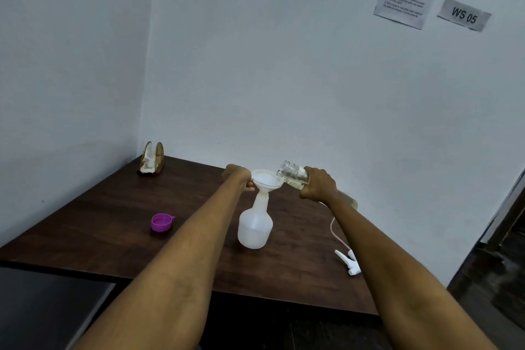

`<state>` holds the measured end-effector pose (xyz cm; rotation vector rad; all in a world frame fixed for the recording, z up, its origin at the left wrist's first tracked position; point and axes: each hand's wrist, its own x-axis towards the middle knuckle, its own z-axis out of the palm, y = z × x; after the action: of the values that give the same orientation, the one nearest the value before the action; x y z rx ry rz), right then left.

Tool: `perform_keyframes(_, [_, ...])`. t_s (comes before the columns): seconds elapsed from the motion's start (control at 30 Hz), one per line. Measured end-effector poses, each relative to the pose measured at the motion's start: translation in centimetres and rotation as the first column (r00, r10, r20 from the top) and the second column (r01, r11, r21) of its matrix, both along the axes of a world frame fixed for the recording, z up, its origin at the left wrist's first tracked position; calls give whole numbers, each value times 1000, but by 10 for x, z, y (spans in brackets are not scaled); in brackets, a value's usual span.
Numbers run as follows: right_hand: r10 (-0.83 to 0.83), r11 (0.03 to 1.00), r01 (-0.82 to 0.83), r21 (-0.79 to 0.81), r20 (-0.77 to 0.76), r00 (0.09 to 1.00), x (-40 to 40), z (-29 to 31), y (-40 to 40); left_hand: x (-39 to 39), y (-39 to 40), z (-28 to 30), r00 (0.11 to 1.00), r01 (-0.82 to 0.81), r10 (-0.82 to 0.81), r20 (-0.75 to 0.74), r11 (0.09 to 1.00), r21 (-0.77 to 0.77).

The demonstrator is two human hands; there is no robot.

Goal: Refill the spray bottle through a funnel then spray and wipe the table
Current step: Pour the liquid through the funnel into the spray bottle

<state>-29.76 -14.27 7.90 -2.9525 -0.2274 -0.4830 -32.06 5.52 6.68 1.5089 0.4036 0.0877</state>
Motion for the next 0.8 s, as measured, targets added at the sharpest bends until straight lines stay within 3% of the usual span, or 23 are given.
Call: perform_keyframes(0.8, [48,999,-48,-14,7,999,-2,3,0,1,-1,-4,1000,6,-6,1,1000,-7])
